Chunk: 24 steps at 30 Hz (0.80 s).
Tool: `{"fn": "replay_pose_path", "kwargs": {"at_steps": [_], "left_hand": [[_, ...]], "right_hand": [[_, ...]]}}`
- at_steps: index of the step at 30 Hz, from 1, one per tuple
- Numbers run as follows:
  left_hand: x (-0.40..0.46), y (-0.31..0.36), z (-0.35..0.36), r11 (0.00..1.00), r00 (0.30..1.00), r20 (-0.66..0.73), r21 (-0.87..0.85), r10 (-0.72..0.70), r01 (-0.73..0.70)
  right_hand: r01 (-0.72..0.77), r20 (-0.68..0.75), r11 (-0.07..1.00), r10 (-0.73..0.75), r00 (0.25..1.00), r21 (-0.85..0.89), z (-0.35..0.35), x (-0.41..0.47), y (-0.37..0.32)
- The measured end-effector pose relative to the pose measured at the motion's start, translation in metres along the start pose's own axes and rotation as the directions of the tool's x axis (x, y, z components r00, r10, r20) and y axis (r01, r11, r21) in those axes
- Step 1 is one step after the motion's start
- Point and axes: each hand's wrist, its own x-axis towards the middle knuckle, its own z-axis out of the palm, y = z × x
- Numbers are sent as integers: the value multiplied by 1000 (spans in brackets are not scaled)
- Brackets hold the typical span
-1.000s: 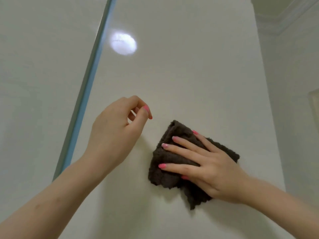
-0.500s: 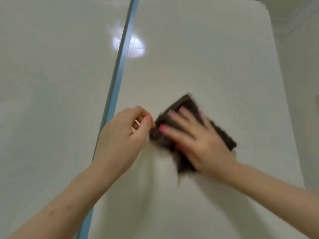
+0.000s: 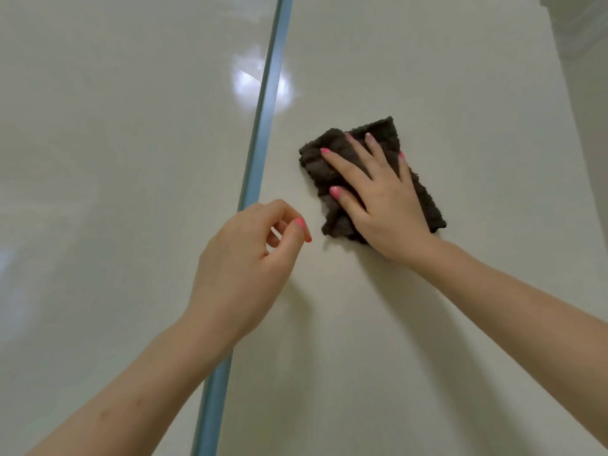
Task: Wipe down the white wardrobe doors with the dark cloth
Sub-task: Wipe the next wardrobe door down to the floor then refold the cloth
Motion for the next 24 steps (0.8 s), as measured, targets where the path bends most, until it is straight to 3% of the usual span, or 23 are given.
{"fn": "replay_pose_path", "kwargs": {"at_steps": [2, 5, 7, 9, 10, 12, 15, 18, 20, 22, 24], "left_hand": [[0, -7, -3, 1000, 999, -37, 12, -16, 16], [0, -11, -11, 998, 995, -83, 23, -48, 50], [0, -11, -16, 998, 994, -90, 20, -63, 65], [1, -9, -23, 998, 993, -99, 33, -57, 61], [2, -9, -26, 998, 993, -102, 38, -52, 56], [2, -9, -32, 998, 994, -98, 38, -55, 59], [-2, -13, -41, 996, 993, -85, 7, -84, 85], [-8, -18, -50, 995, 990, -102, -32, -99, 96], [-12, -21, -54, 994, 987, -127, -61, -102, 95], [-17, -25, -54, 991, 984, -145, -97, -106, 93], [-23, -28, -50, 991, 984, -148, -100, -99, 84]], "right_hand": [[232, 51, 973, -231, 972, -18, 7, -23, -21], [577, 179, 816, -562, 808, -45, 12, -56, -39], [687, 241, 726, -663, 708, -21, 8, -54, -36], [734, 258, 679, -711, 654, 9, 3, -37, -27], [725, 246, 689, -704, 666, 6, 3, -26, -21], [628, 198, 777, -609, 768, -42, 4, 0, -14], [299, 103, 953, -293, 951, -44, 4, 40, -19], [3, 83, 1000, 0, 997, -30, 13, 60, -42], [37, 62, 999, -36, 997, -18, 20, 46, -61], [231, 58, 973, -229, 972, -27, 24, 12, -73], [423, 130, 906, -416, 900, -28, 24, -36, -80]]}}
